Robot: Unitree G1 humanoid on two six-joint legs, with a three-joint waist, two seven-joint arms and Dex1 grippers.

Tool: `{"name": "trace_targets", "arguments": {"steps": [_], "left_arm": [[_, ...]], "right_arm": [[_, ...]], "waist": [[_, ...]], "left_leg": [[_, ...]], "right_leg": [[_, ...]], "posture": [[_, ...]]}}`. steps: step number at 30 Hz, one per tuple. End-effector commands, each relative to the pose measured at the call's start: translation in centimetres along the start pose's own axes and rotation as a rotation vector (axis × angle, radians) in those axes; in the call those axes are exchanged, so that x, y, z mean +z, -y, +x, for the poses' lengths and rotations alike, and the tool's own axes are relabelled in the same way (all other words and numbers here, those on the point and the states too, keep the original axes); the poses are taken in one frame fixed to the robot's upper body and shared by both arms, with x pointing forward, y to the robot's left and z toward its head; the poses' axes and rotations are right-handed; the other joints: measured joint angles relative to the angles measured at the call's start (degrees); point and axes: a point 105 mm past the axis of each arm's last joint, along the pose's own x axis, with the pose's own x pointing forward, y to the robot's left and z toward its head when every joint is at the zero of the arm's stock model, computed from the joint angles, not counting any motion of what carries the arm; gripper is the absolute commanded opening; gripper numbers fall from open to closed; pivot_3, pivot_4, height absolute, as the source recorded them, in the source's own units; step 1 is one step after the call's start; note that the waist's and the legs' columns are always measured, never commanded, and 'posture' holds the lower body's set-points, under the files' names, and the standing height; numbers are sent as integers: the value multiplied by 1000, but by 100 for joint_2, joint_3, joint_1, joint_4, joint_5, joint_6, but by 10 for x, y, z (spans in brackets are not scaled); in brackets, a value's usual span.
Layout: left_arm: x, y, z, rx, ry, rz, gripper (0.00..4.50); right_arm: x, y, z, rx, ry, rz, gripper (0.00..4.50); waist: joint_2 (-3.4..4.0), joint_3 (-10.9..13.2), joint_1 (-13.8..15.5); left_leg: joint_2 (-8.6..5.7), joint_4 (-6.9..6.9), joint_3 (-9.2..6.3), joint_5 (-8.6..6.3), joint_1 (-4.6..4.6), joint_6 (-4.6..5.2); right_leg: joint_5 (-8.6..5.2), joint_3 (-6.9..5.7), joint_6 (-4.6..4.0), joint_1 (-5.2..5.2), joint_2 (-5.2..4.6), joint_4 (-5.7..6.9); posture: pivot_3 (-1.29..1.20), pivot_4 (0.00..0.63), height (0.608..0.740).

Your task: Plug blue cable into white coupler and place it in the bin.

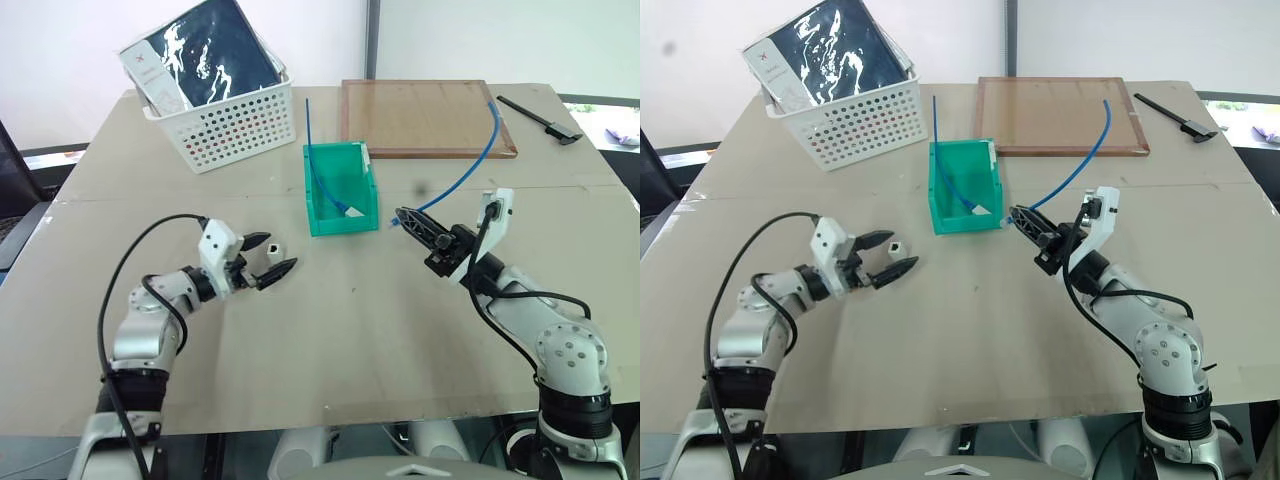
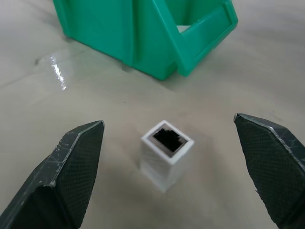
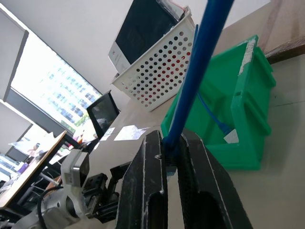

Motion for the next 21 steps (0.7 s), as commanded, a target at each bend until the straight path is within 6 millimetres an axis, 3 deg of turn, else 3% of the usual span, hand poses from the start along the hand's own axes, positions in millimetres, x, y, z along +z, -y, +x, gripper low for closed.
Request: {"name": "trace_targets", "arguments": {"steps": [1,5,11,21], "left_arm": [[17,-7,-5,181,53,15,4471],[16,-6,-9,348,53,6,4471],[9,9,-2,384,40,-41,4471],[-8,4,1,473,-1,-94,4471]], "right_arm": [[10,-9,-4,24,48,-30,0],[9,-8,-3,26,45,-33,0],[9,-9,-2,32,37,-40,0],[9,-9,-3,31,30,-46,0]], "waist": [[0,0,15],[-2,-1,23],[-2,-2,26],[-2,-2,25]], "left_leg": [[0,0,0,0,0,0],[0,2,0,0,2,0],[-1,3,0,0,4,0],[-2,3,2,0,4,0]], "right_leg": [[0,0,0,0,0,1],[0,1,0,3,0,2],[0,-1,0,7,2,1],[0,-2,0,7,3,1]], "posture": [[0,150,740],[0,150,740],[0,150,740],[0,150,740]]}}
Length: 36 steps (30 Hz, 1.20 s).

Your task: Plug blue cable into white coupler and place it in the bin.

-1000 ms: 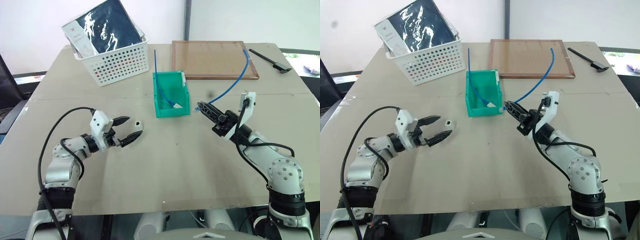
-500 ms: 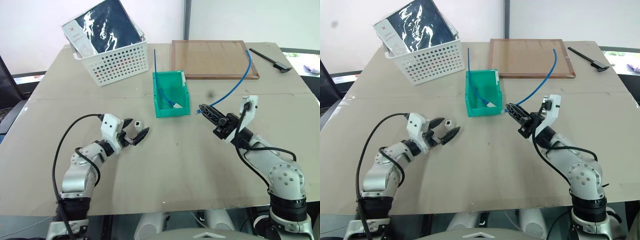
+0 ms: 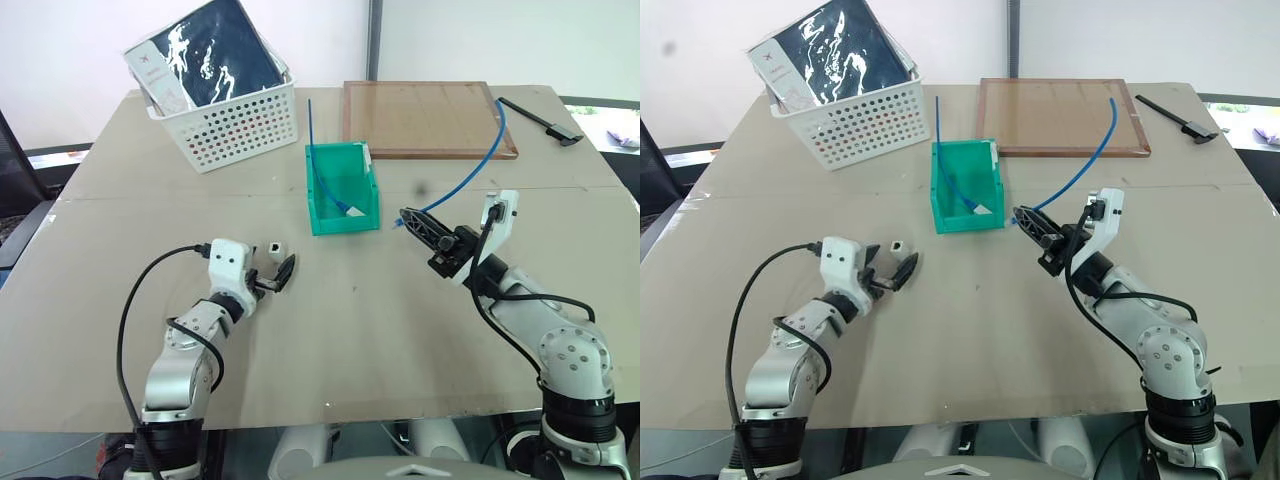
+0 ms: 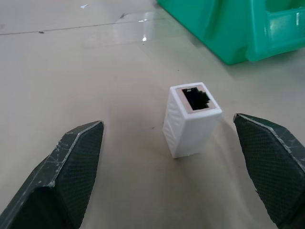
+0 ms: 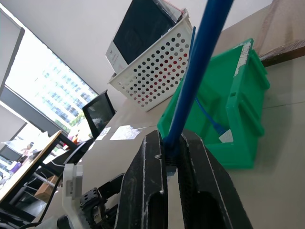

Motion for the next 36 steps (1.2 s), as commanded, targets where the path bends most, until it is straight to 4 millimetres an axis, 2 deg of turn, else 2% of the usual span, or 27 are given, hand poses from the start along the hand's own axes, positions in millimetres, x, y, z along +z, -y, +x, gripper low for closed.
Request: {"name": "trace_targets", "arguments": {"steps": [1,4,8,10,14,18,21,23,25,28,31,36], "left_arm": [[3,-1,3,15,22,11,4229],[0,0,6,12,21,10,3272],[-3,1,8,-17,19,11,1188],[-3,-1,9,-32,22,18,311],[3,4,9,-176,58,50,306],[20,25,4,-480,115,91,306],[23,44,-2,-702,96,122,306],[24,51,-5,-789,80,135,306],[21,60,-1,-880,57,208,306],[19,69,6,-953,36,266,306],[12,85,14,-1049,26,323,306],[2,95,24,-1095,13,426,306]], "right_arm": [[9,-12,0,49,28,-25,0],[8,-13,0,48,27,-26,0],[8,-12,-1,43,26,-28,0],[7,-12,-2,39,25,-31,0],[6,-11,-4,33,16,-65,0],[4,-11,-5,51,-44,-189,0],[7,-17,-5,103,-74,-268,0],[7,-23,-5,150,-108,-324,0],[-3,-29,-4,219,-216,-451,0],[-17,-30,-4,295,-343,-582,0],[-31,-27,7,377,-421,-655,0],[-37,-22,20,435,-451,-703,0]], "waist": [[0,0,1],[0,0,4],[0,-1,9],[1,-1,10],[3,-2,8],[3,-2,8],[4,-2,-1],[5,-1,-8],[4,-1,-14],[1,-2,-6],[0,0,-9],[-1,0,-8]], "left_leg": [[0,0,0,0,0,0],[0,0,1,0,0,0],[-1,1,0,0,1,0],[-1,1,0,0,1,0],[-1,1,1,0,4,0],[-3,2,1,0,1,0],[-2,2,3,0,0,0],[-1,2,2,0,-1,0],[-2,3,6,0,-1,1],[-4,5,5,0,0,1],[-3,6,5,0,1,1],[-3,11,3,0,-4,1]], "right_leg": [[0,0,0,0,0,0],[0,0,0,0,0,0],[0,0,0,2,-1,0],[0,-1,0,2,-1,0],[0,0,-1,4,-1,0],[0,-4,-1,3,-1,-2],[-1,-4,-1,3,-1,-3],[-1,-4,-1,3,0,-4],[-1,-3,-1,3,0,-4],[-1,-9,0,5,0,-5],[-1,-11,0,8,0,-6],[0,-11,1,7,-2,-7]], "posture": [[0,150,740],[0,150,740],[0,150,740],[0,150,740],[0,150,740],[0,150,740],[0,150,740],[0,150,740],[0,150,740],[0,150,740],[0,150,740],[0,150,740]]}}
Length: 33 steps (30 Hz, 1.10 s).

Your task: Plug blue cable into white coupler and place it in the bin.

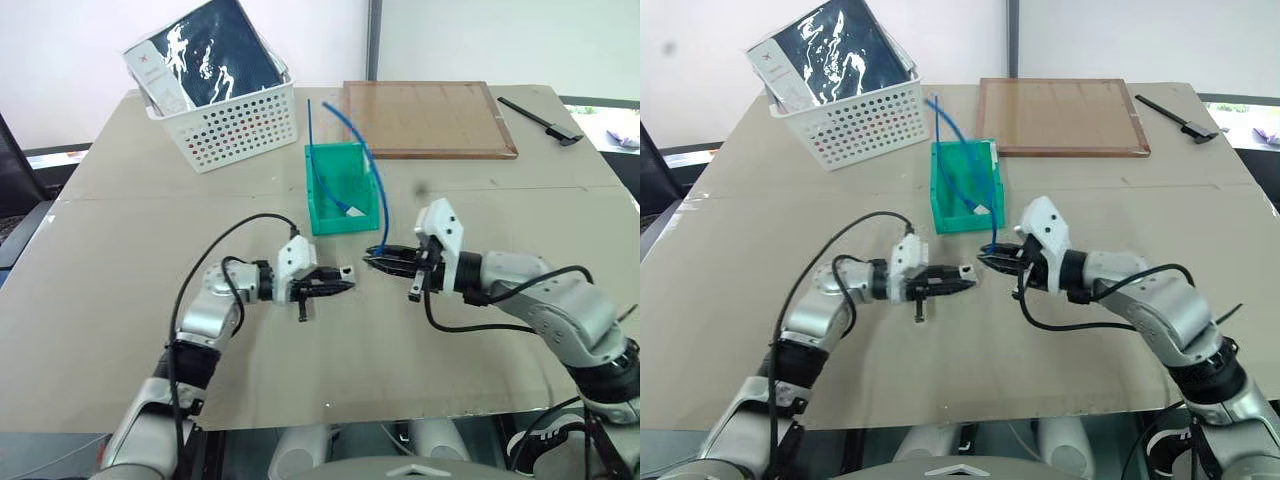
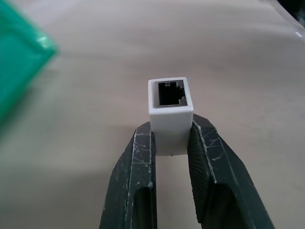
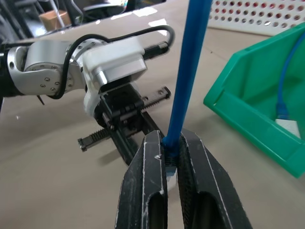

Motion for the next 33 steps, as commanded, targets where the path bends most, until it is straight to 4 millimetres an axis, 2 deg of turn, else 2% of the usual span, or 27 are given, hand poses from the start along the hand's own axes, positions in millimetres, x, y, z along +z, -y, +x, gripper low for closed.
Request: {"name": "trace_targets", "arguments": {"steps": [1,6,18,22,33], "left_arm": [[-2,-4,5,-10,-32,88,306],[-19,-2,9,-8,-84,120,306],[-19,2,13,-6,-56,107,306],[-18,3,13,-11,-55,111,306],[-17,4,13,-19,-55,117,306]], "right_arm": [[10,4,6,35,22,-77,0],[1,9,14,69,-34,-108,0],[-16,6,32,124,-95,-136,0],[-30,11,32,128,-151,-160,0],[-31,24,27,109,-173,-185,0]], "waist": [[0,0,4],[1,-1,23],[19,-18,29],[30,-28,23],[47,-44,18]], "left_leg": [[0,0,0,0,0,0],[0,0,-5,0,0,0],[-8,4,-18,0,14,-1],[-9,4,-18,0,15,-1],[-10,4,-18,0,16,-1]], "right_leg": [[0,0,0,-1,0,0],[0,-2,0,-2,0,2],[1,-7,1,16,-4,7],[1,-7,1,16,-4,7],[1,-7,2,17,-3,6]], "posture": [[0,150,740],[0,150,740],[0,150,740],[0,150,740],[0,150,740]]}}
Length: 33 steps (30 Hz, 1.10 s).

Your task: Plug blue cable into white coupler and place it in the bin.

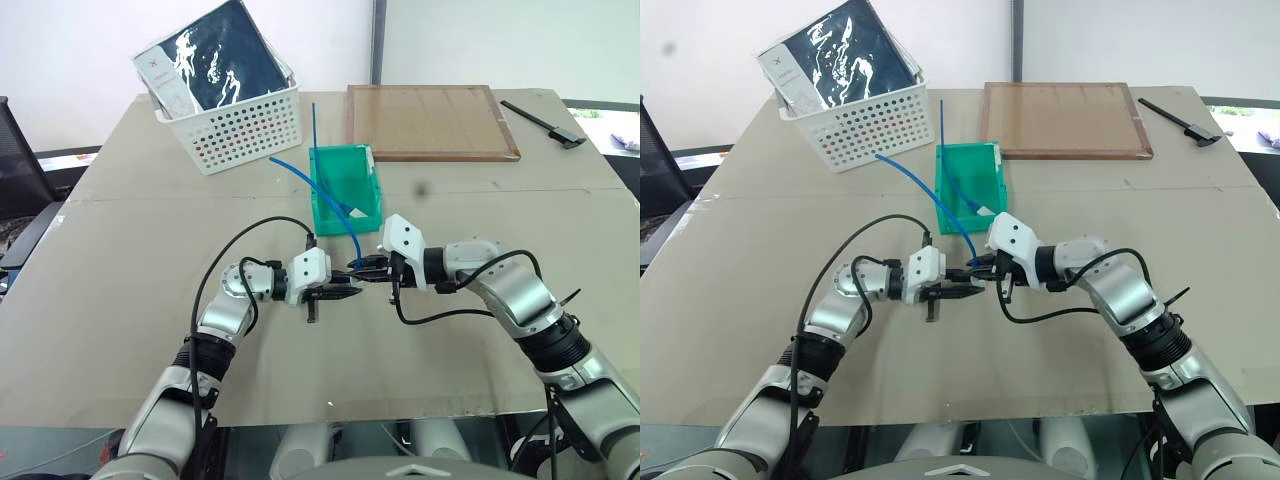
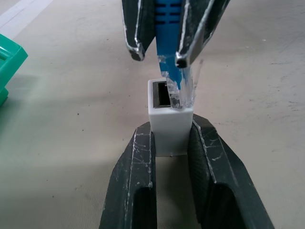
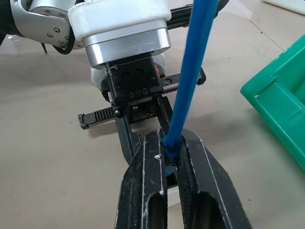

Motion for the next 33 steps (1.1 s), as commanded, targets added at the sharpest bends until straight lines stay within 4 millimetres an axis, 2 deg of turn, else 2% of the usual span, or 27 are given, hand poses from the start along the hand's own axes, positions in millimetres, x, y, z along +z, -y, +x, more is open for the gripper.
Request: {"name": "trace_targets", "arguments": {"steps": [1,15,23,33], "left_arm": [[-6,9,3,-25,-15,-19,306],[-1,8,5,-31,-3,-20,306],[0,8,4,-30,-3,-24,306],[2,6,3,-29,0,-23,306]], "right_arm": [[-6,12,-6,-39,-45,-18,0],[-5,16,-5,11,-75,-62,0],[-14,-1,-6,131,-138,-88,0],[-30,-13,8,215,-229,-128,0]], "waist": [[0,0,1],[0,0,1],[0,0,6],[-1,-13,-3]], "left_leg": [[0,0,0,0,0,0],[-2,0,-2,0,0,0],[-3,0,-4,0,-2,0],[-3,0,-5,0,0,0]], "right_leg": [[0,-1,0,0,0,0],[0,-1,0,0,-1,0],[0,-2,0,0,-2,-1],[0,-4,0,1,-1,-1]], "posture": [[0,150,740],[0,150,740],[0,150,740],[0,150,740]]}}
